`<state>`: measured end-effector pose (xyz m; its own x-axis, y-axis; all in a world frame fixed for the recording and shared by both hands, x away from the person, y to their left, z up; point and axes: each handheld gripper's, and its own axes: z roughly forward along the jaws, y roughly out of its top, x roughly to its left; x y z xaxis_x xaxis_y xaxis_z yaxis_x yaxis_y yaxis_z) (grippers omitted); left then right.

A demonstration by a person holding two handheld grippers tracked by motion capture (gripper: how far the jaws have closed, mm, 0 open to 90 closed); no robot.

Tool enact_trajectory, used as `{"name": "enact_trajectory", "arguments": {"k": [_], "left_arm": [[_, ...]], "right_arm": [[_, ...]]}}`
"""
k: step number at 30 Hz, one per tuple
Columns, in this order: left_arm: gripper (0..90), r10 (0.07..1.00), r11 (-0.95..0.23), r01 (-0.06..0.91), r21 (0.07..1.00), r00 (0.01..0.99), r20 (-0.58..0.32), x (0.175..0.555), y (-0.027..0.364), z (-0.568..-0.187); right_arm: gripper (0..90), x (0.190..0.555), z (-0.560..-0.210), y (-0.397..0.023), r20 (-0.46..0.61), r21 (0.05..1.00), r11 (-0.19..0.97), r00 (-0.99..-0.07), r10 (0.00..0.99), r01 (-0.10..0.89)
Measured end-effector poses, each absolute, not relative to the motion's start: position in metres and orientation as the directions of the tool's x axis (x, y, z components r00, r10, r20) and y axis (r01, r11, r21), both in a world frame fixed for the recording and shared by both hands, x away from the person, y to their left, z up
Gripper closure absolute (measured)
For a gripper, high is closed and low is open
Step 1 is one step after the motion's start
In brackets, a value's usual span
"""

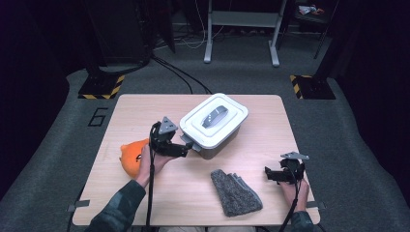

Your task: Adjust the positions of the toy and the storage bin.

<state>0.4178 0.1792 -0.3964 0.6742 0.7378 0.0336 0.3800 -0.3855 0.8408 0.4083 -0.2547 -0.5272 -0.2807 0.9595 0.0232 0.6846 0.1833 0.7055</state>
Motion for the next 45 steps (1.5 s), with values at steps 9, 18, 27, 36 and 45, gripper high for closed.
{"name": "enact_trajectory", "arguments": {"k": [9, 18, 27, 36, 45], "left_arm": [[11.9, 0.693, -0.464, 0.361, 0.809, 0.717, 0.078, 0.364, 0.167, -0.441], [11.8, 0.715, -0.496, 0.428, 0.755, 0.695, 0.075, 0.347, 0.174, -0.498], [11.8, 0.742, -0.495, 0.481, 0.724, 0.667, 0.064, 0.345, 0.184, -0.527], [7.9, 0.733, -0.476, 0.494, 0.728, 0.68, 0.018, 0.353, 0.191, -0.53], [8.1, 0.728, -0.482, 0.49, 0.726, 0.685, 0.021, 0.353, 0.191, -0.53]], "right_arm": [[3.3, 0.416, -0.5, -0.254, 0.054, 0.727, 0.199, -0.343, 0.938, 0.658], [3.4, 0.435, -0.466, -0.243, 0.055, 0.747, 0.234, -0.409, 0.911, 0.622], [3.8, 0.46, -0.439, -0.229, 0.058, 0.758, 0.257, -0.456, 0.888, 0.599], [4.2, 0.484, -0.419, -0.212, 0.049, 0.764, 0.294, -0.506, 0.861, 0.574], [7.7, 0.513, -0.403, -0.194, 0.037, 0.768, 0.318, -0.535, 0.844, 0.555]]}}
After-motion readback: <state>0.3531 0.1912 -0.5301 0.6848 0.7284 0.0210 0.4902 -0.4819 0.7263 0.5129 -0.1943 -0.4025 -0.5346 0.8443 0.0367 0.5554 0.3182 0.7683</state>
